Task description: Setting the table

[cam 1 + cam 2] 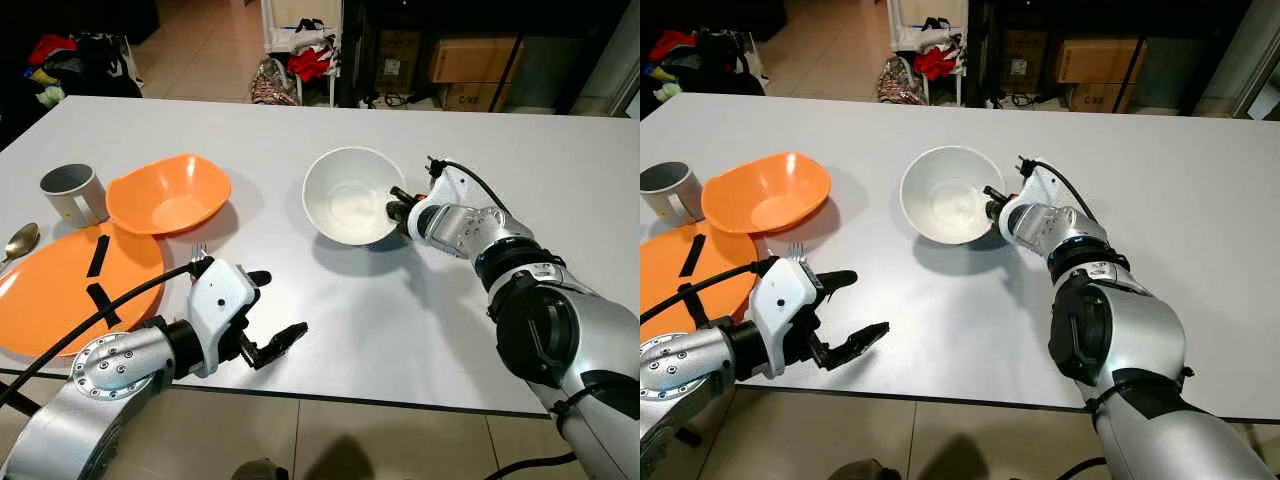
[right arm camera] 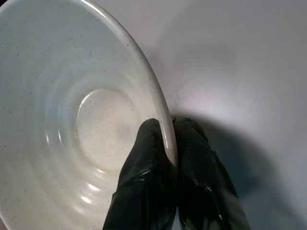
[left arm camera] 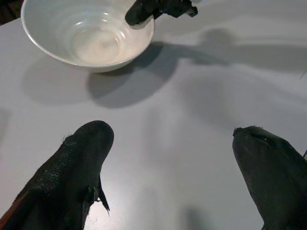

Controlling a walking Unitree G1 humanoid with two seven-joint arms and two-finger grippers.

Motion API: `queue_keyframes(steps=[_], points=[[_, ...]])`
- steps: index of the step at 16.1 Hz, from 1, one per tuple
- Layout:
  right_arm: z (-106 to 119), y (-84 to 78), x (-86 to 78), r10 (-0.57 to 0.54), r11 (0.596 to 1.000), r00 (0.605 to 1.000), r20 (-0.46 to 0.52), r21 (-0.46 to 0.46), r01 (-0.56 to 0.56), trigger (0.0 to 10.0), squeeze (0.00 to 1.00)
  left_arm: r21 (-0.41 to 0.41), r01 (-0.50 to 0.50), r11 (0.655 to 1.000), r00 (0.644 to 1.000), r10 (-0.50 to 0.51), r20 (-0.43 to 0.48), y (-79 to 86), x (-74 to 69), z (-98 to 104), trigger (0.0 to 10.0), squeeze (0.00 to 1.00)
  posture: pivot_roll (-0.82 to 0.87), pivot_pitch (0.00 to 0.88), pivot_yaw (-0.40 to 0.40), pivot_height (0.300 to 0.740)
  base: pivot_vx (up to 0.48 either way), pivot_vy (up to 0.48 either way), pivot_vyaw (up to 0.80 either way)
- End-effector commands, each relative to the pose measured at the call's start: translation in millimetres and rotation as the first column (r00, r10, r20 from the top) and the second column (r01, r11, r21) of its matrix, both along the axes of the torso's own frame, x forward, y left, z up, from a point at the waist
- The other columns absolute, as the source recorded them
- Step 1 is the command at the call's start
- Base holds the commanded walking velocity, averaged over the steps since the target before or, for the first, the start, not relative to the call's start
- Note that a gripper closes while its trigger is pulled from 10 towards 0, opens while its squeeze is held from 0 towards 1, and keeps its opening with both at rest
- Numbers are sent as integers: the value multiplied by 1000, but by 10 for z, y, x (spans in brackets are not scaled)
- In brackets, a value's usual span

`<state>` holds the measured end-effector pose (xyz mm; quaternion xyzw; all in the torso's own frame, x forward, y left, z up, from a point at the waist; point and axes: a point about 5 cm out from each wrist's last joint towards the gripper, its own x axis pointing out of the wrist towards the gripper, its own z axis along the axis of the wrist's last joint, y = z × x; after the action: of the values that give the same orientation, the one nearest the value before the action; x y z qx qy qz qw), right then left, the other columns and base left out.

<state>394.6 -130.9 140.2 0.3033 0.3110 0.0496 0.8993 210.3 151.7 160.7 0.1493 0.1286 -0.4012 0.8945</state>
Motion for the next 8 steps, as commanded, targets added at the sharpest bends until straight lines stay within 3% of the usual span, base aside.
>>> queue_keyframes(steps=[1, 2, 3, 8], points=[[38, 22, 12, -11, 999, 1000, 2, 54, 11, 10000, 0, 10, -10, 1000, 1000, 9, 11, 30, -11, 40, 10000, 0, 163, 12, 27, 740, 0, 0, 0], [46, 20, 14, -13, 998, 1000, 0, 61, 13, 10000, 678, 12, -9, 1000, 1000, 9, 10, 29, -10, 40, 10000, 0, 164, 8, 25, 740, 0, 0, 0], [56, 23, 15, -17, 997, 1000, -6, 77, 17, 10000, 980, 13, -8, 1000, 1000, 8, 11, 25, -3, 46, 10000, 0, 165, 5, 28, 740, 0, 0, 0], [86, 11, 17, -33, 989, 999, -26, 142, 36, 10000, 1000, 19, -2, 1000, 1000, 2, 18, 35, 36, 72, 10000, 0, 163, 0, 36, 740, 0, 0, 0]])
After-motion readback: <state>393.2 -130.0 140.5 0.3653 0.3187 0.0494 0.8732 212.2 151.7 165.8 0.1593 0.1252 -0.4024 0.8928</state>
